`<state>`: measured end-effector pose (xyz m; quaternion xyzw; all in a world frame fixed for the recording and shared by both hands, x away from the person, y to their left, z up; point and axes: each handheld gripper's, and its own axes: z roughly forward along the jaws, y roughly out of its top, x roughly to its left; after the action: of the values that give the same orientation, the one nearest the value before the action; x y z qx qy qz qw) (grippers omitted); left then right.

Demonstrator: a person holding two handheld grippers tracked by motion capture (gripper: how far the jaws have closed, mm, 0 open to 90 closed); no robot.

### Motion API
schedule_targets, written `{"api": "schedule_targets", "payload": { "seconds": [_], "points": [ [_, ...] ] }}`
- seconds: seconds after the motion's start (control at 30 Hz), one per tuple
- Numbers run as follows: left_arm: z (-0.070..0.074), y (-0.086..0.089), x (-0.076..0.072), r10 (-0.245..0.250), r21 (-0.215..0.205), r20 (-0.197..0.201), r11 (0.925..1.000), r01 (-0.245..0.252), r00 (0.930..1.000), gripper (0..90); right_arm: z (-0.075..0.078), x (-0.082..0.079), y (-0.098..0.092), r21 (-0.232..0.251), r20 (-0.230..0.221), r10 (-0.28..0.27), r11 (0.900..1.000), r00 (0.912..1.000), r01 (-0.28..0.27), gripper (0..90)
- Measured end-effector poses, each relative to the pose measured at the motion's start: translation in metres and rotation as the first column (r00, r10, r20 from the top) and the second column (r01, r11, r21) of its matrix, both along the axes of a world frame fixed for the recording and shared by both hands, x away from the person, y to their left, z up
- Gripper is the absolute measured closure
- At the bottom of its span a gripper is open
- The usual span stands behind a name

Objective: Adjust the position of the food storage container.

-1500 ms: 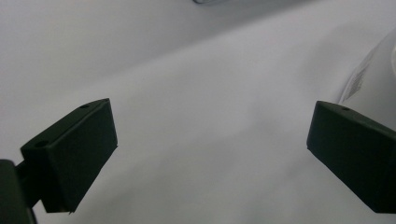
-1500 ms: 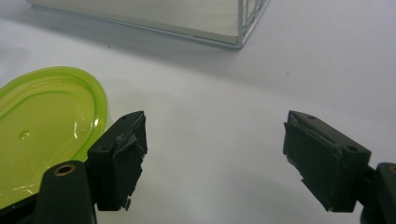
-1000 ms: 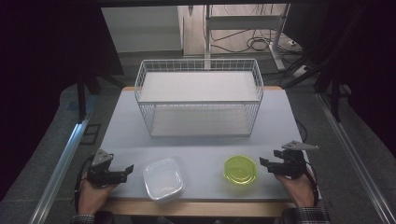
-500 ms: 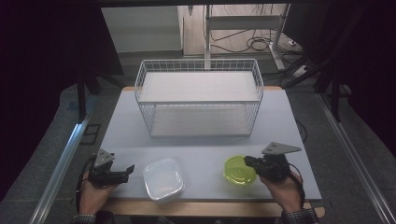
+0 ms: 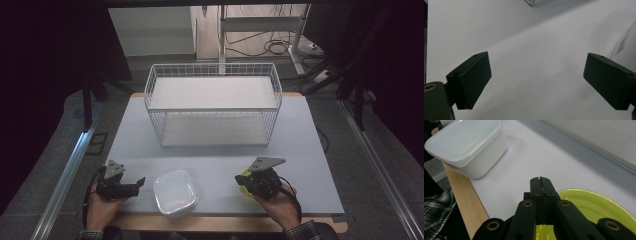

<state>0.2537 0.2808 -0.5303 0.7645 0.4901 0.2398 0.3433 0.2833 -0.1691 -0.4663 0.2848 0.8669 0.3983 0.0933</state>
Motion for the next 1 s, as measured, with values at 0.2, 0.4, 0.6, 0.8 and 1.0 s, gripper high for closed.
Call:
{"api": "schedule_targets", "payload": {
  "seconds": [0.2,0.4,0.6,0.8,1.0],
  "points": [
    [-0.001,-0.001,0.000,-0.004,0.007,-0.005,1.0000,0.004,1.0000,7.3,-0.007,-0.001,0.011,-0.028,-0.010,0.021,0.999,0.9997,-0.022,90.0],
    [-0.001,-0.001,0.000,0.005,0.015,-0.005,0.9999,-0.005,1.0000,7.7,-0.011,0.001,0.007,-0.082,0.004,-0.003,0.997,1.0000,0.004,90.0],
    [0.000,0.000,0.000,0.006,0.011,-0.008,0.9999,-0.006,0.9999,8.3,-0.010,0.005,-0.013,-0.082,0.003,-0.049,0.995,0.9988,0.049,90.0],
    [0.001,-0.002,-0.001,0.003,0.015,-0.012,0.9999,-0.003,0.9999,9.8,-0.008,0.007,-0.047,-0.079,0.002,-0.123,0.989,0.9925,0.122,90.0],
    [0.001,-0.005,-0.003,-0.003,0.027,-0.025,0.9996,0.004,0.9997,10.5,-0.006,0.011,-0.075,-0.070,0.001,-0.198,0.978,0.9801,0.198,90.0]
  ]
}}
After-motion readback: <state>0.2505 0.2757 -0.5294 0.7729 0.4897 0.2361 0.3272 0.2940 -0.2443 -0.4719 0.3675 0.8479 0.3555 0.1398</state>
